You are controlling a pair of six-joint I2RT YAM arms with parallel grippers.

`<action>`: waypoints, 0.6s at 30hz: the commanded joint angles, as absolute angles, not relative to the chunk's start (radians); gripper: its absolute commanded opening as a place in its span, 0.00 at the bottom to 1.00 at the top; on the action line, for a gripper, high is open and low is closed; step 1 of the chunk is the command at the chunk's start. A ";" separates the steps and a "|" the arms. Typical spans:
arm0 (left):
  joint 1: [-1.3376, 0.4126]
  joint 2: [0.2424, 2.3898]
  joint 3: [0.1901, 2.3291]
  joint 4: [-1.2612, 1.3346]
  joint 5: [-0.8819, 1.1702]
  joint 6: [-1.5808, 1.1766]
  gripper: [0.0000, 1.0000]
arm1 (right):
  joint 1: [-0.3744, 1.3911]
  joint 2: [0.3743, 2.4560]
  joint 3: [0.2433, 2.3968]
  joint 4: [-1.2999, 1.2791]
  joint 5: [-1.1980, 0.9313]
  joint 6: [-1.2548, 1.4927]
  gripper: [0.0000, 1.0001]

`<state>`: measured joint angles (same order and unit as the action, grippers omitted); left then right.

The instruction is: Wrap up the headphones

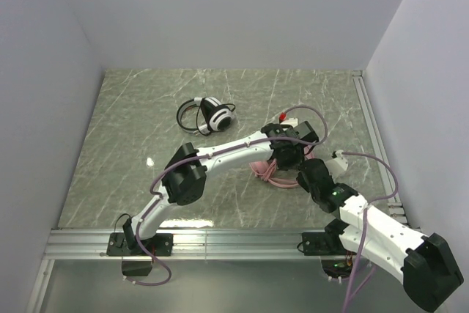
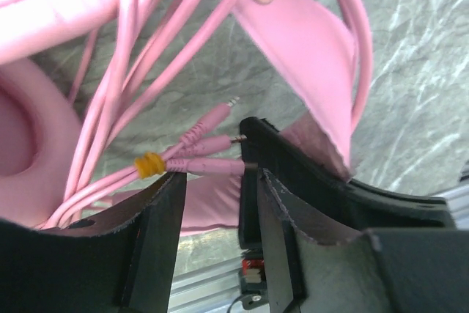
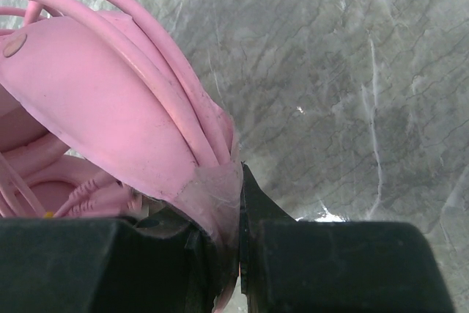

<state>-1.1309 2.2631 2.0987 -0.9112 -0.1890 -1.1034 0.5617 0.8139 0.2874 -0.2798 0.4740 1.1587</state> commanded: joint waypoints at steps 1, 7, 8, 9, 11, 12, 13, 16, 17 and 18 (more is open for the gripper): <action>-1.103 2.295 2.125 -0.851 -0.088 -1.111 0.48 | 0.554 0.816 0.296 -0.186 0.468 1.196 0.00; -1.086 2.306 2.145 -0.830 -0.035 -1.104 0.56 | 0.546 0.847 0.319 -0.221 0.465 1.201 0.00; -1.085 2.295 2.140 -0.828 -0.023 -1.114 0.59 | 0.540 0.857 0.322 -0.224 0.462 1.200 0.00; -1.081 2.289 2.123 -0.825 -0.017 -1.118 0.60 | 0.537 0.862 0.322 -0.216 0.451 1.193 0.00; -1.072 2.269 2.099 -0.809 -0.009 -1.123 0.61 | 0.513 0.873 0.321 -0.213 0.436 1.184 0.00; -1.071 2.263 2.094 -0.802 -0.008 -1.127 0.62 | 0.503 0.874 0.319 -0.203 0.428 1.181 0.00; -1.069 2.257 2.092 -0.798 0.008 -1.131 0.63 | 0.496 0.876 0.316 -0.198 0.414 1.174 0.00; -1.071 2.241 2.098 -0.779 0.021 -1.129 0.65 | 0.466 0.880 0.313 -0.187 0.390 1.163 0.00; -1.071 2.240 2.112 -0.782 0.021 -1.127 0.65 | 0.454 0.882 0.313 -0.187 0.384 1.163 0.00; -1.069 2.240 2.120 -0.790 0.015 -1.126 0.67 | 0.450 0.882 0.313 -0.184 0.379 1.157 0.00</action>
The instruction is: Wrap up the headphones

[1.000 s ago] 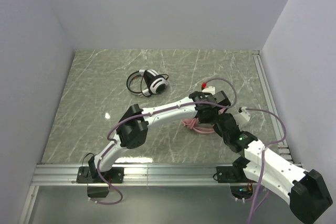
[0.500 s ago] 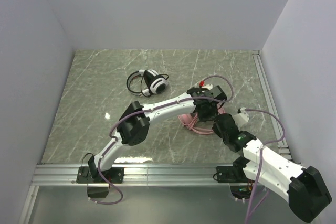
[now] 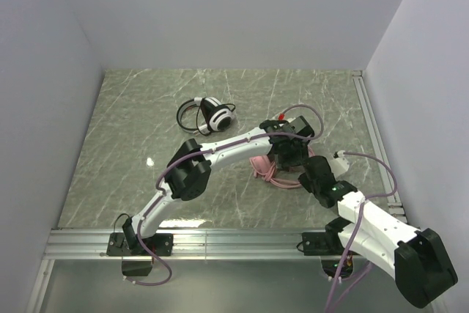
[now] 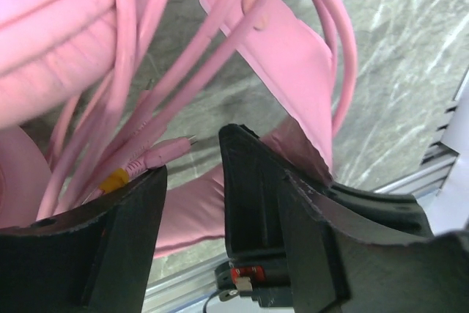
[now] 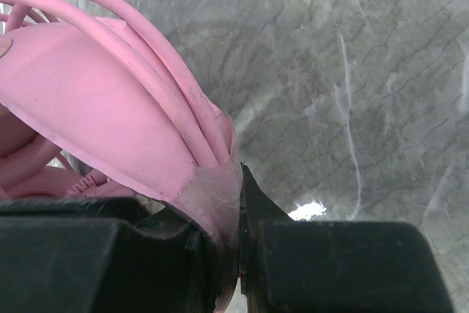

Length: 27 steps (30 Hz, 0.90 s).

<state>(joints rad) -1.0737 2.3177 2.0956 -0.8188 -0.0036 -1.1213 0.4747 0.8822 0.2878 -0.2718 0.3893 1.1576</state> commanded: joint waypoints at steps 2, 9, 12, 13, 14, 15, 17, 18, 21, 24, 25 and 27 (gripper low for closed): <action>-1.069 2.238 2.131 -0.795 0.015 -1.123 0.68 | 0.439 0.884 0.311 -0.184 0.362 1.154 0.00; -1.062 2.218 2.143 -0.775 0.038 -1.124 0.96 | 0.410 0.896 0.307 -0.155 0.313 1.154 0.00; -1.055 2.204 2.146 -0.782 0.040 -1.124 0.99 | 0.399 0.903 0.304 -0.143 0.304 1.154 0.00; -1.052 2.194 2.145 -0.784 0.041 -1.121 0.99 | 0.394 0.907 0.302 -0.137 0.301 1.152 0.00; -1.052 2.188 2.143 -0.782 0.040 -1.120 0.99 | 0.393 0.910 0.304 -0.135 0.299 1.152 0.00; -1.052 2.181 2.141 -0.782 0.037 -1.120 0.99 | 0.390 0.914 0.305 -0.133 0.299 1.152 0.00; -1.052 2.161 2.137 -0.772 0.037 -1.118 0.99 | 0.387 0.925 0.307 -0.132 0.299 1.152 0.00; -1.052 2.155 2.135 -0.767 0.034 -1.118 0.97 | 0.387 0.928 0.305 -0.127 0.299 1.154 0.00; -1.051 2.132 2.131 -0.749 0.044 -1.123 0.94 | 0.385 0.934 0.304 -0.121 0.295 1.154 0.00; -1.049 2.115 2.135 -0.752 0.043 -1.118 0.78 | 0.382 0.936 0.305 -0.120 0.302 1.152 0.00; -1.048 2.102 2.132 -0.755 0.031 -1.120 0.75 | 0.380 0.934 0.305 -0.115 0.302 1.151 0.00; -1.042 2.083 2.117 -0.756 0.014 -1.118 0.74 | 0.379 0.933 0.305 -0.114 0.302 1.150 0.00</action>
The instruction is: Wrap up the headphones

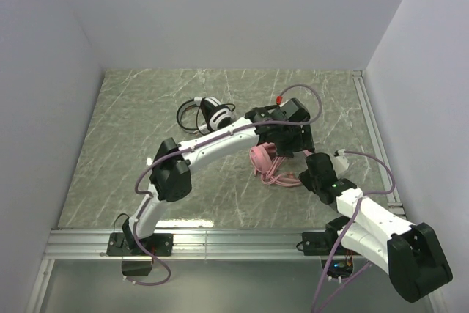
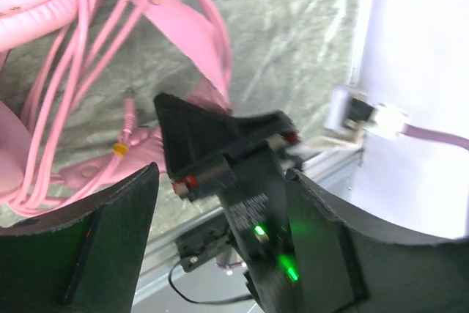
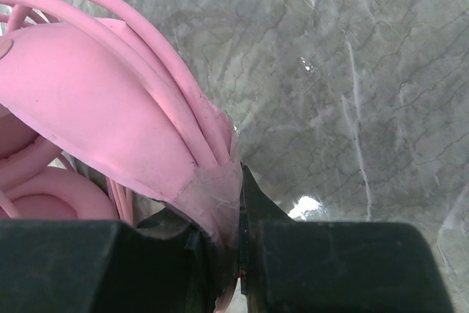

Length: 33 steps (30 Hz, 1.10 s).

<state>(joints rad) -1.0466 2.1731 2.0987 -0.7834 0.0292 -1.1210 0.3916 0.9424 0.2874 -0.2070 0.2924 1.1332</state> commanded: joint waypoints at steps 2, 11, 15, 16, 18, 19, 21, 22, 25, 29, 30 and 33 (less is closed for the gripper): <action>-1.026 2.048 2.097 -0.767 0.005 -1.114 0.75 | 0.374 0.936 0.305 -0.112 0.302 1.147 0.00; -0.946 1.774 1.933 -0.813 -0.267 -1.085 0.81 | 0.328 0.992 0.357 -0.136 0.287 1.115 0.03; -0.939 1.632 1.789 -0.781 -0.322 -1.097 0.84 | 0.319 1.011 0.380 -0.146 0.273 1.097 0.15; -0.939 1.587 1.739 -0.776 -0.331 -1.094 0.85 | 0.319 1.009 0.383 -0.147 0.276 1.095 0.19; -0.937 1.525 1.697 -0.778 -0.375 -1.091 0.87 | 0.319 1.005 0.397 -0.170 0.279 1.086 0.27; -0.937 1.508 1.663 -0.784 -0.391 -1.089 0.88 | 0.319 1.003 0.405 -0.181 0.288 1.085 0.32; -0.936 1.458 1.632 -0.802 -0.438 -1.088 0.88 | 0.319 0.999 0.426 -0.216 0.298 1.065 0.51; -0.936 1.442 1.603 -0.808 -0.451 -1.089 0.88 | 0.319 0.997 0.434 -0.228 0.308 1.060 0.59; -0.936 1.382 1.544 -0.818 -0.488 -1.092 0.89 | 0.319 0.982 0.456 -0.255 0.317 1.043 0.66; -0.936 1.318 1.477 -0.799 -0.509 -1.062 0.88 | 0.319 0.959 0.491 -0.285 0.318 1.020 0.73; -0.936 1.292 1.464 -0.795 -0.514 -1.040 0.90 | 0.319 0.951 0.503 -0.301 0.319 1.013 0.77; -0.936 1.221 1.398 -0.784 -0.571 -1.028 0.93 | 0.319 0.930 0.549 -0.368 0.331 0.974 0.96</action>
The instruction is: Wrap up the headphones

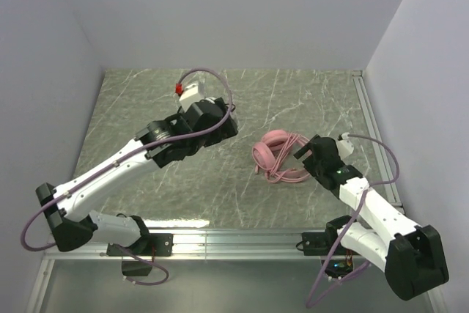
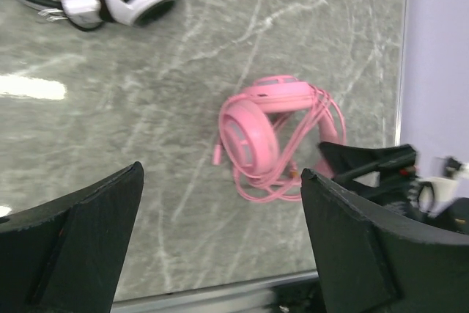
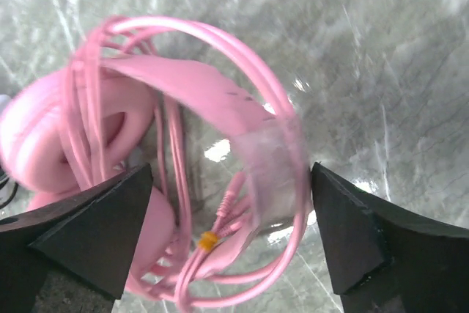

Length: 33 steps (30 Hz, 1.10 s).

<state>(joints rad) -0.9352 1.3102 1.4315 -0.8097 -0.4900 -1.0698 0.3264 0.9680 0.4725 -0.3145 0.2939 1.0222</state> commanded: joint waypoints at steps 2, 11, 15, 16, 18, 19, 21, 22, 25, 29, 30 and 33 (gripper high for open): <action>-0.936 1.183 1.332 -0.758 -0.600 -1.025 0.94 | 0.319 0.922 0.574 -0.415 0.344 0.950 0.98; -0.936 0.996 1.181 -0.764 -0.678 -0.939 0.96 | 0.318 0.769 0.640 -0.578 0.402 0.796 1.00; -0.934 0.806 1.033 -0.677 -0.687 -0.867 0.96 | 0.319 0.516 0.615 -0.514 0.339 0.663 1.00; -0.934 0.769 1.008 -0.657 -0.681 -0.853 0.96 | 0.319 0.474 0.612 -0.503 0.325 0.635 1.00; -0.936 0.657 0.935 -0.603 -0.660 -0.813 0.99 | 0.319 0.375 0.606 -0.499 0.336 0.600 1.00; -0.936 0.620 0.913 -0.586 -0.640 -0.796 0.99 | 0.319 0.348 0.603 -0.499 0.340 0.592 1.00; -0.936 0.502 0.852 -0.548 -0.614 -0.752 0.99 | 0.319 0.290 0.588 -0.479 0.325 0.591 1.00; -0.936 0.462 0.833 -0.513 -0.600 -0.741 0.99 | 0.319 0.278 0.580 -0.471 0.313 0.586 1.00; -0.936 0.318 0.763 -0.454 -0.583 -0.690 0.99 | 0.318 0.252 0.561 -0.457 0.327 0.598 1.00; -0.936 0.232 0.745 -0.492 -0.615 -0.672 0.99 | 0.319 0.226 0.554 -0.453 0.348 0.603 1.00; -0.936 0.230 0.752 -0.489 -0.611 -0.664 0.99 | 0.319 0.218 0.554 -0.449 0.351 0.600 1.00; -0.936 0.238 0.758 -0.495 -0.603 -0.663 0.99 | 0.319 0.207 0.560 -0.456 0.362 0.600 1.00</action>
